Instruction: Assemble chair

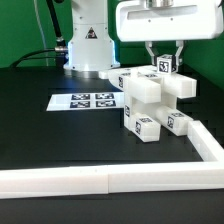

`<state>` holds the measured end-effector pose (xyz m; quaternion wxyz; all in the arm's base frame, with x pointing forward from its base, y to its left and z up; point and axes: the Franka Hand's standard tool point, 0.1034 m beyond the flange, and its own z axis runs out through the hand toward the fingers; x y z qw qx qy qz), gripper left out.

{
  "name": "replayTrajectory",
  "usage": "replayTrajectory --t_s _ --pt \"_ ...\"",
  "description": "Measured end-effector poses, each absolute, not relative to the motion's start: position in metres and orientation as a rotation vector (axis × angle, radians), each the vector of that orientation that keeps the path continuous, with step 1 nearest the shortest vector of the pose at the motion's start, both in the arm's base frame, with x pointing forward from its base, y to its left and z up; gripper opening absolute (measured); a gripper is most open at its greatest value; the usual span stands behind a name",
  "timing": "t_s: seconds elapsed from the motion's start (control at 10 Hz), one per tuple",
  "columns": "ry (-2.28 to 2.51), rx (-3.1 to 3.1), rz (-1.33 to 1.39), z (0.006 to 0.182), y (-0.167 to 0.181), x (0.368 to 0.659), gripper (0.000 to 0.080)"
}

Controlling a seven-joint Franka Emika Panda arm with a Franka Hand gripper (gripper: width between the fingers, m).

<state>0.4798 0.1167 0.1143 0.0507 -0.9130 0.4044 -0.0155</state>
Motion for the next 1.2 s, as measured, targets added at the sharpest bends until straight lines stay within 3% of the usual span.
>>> replayTrajectory --t_s 1.2 --pt "1.997 -2.257 0.032 0.1143 0.1239 0.4781 0.0288"
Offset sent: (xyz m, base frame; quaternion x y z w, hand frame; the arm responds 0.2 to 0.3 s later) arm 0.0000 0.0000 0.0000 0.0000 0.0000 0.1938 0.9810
